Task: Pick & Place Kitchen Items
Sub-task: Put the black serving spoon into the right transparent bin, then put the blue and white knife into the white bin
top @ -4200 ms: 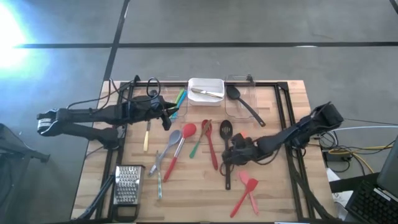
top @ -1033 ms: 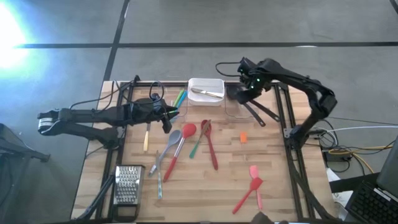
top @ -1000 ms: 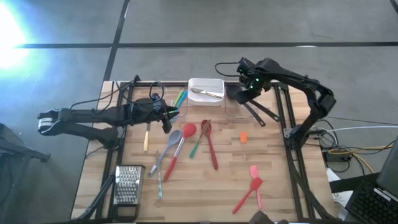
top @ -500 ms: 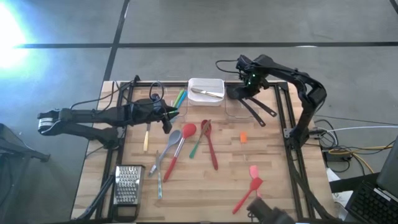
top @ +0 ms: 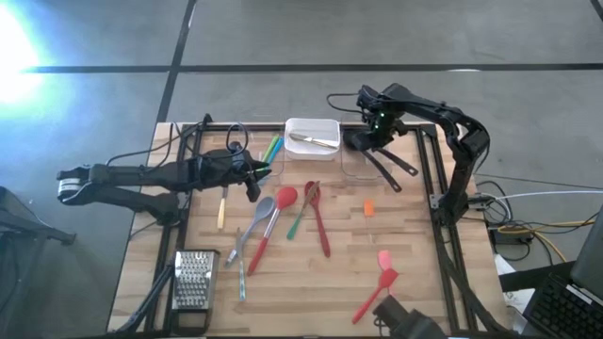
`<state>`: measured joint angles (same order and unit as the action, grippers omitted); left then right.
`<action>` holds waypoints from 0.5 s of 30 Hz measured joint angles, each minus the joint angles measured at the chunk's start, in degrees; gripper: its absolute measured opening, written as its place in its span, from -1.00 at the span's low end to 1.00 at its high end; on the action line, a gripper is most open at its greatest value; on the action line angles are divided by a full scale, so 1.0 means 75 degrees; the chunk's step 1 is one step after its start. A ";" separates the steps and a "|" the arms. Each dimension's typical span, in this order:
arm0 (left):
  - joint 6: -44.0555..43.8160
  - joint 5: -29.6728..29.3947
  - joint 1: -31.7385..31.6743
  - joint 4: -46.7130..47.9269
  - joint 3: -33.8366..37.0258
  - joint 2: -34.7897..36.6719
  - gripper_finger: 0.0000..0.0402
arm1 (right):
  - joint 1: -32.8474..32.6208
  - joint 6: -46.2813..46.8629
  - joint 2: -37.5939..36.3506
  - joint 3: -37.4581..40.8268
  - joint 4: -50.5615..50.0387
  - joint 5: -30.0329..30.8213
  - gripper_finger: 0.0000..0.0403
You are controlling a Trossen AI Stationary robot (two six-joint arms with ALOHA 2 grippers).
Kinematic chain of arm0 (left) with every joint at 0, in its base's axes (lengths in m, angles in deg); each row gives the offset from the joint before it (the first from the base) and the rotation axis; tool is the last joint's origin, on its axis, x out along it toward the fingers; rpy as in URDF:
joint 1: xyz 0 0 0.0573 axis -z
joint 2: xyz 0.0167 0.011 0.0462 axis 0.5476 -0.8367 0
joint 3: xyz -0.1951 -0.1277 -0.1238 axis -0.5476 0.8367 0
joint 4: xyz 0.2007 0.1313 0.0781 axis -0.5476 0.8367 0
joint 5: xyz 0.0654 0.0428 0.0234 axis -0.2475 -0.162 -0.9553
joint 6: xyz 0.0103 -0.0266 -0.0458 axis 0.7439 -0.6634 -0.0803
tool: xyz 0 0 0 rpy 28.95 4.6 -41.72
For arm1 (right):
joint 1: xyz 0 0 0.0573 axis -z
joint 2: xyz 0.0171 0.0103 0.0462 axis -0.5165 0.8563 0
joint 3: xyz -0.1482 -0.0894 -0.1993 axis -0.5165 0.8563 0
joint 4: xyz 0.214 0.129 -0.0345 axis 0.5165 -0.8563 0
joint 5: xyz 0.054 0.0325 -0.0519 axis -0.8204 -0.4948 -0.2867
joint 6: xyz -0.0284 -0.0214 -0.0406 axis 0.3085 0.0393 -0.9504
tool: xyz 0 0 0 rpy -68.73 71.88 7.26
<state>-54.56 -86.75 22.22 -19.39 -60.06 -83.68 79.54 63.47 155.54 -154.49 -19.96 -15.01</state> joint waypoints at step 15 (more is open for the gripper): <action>0.0006 0.0000 0.0000 0.0001 0.0000 0.0000 -0.47 | -0.0036 -0.0322 -0.0590 -0.0050 -0.0157 -0.0624 0.01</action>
<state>-54.51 -86.75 22.22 -19.39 -60.06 -83.68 79.27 61.06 151.11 -154.86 -21.14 -19.69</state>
